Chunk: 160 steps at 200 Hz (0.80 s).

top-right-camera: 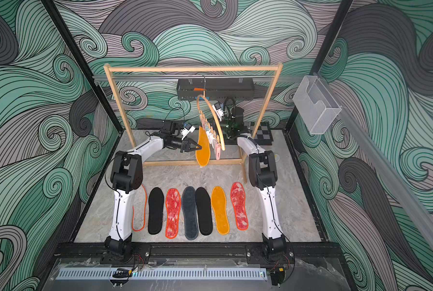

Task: Take the shoe insoles off the hanger
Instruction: Open the clamp at the hanger.

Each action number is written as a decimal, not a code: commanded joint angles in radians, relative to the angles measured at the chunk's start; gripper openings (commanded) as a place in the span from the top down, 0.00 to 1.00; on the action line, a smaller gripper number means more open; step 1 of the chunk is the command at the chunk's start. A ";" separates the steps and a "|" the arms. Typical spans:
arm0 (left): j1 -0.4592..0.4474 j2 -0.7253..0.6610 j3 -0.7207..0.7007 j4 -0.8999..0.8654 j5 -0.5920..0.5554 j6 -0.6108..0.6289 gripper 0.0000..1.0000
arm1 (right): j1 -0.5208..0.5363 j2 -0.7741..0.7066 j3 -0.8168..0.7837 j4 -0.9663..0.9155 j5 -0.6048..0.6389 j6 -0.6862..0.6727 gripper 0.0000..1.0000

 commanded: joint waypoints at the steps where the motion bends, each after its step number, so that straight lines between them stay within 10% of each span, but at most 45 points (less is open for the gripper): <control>1: 0.007 -0.012 0.031 -0.034 0.023 0.029 1.00 | 0.014 0.027 0.056 0.024 -0.037 0.040 0.37; 160: 0.005 -0.002 0.035 -0.071 0.024 0.060 1.00 | 0.026 0.093 0.215 0.065 -0.062 0.154 0.46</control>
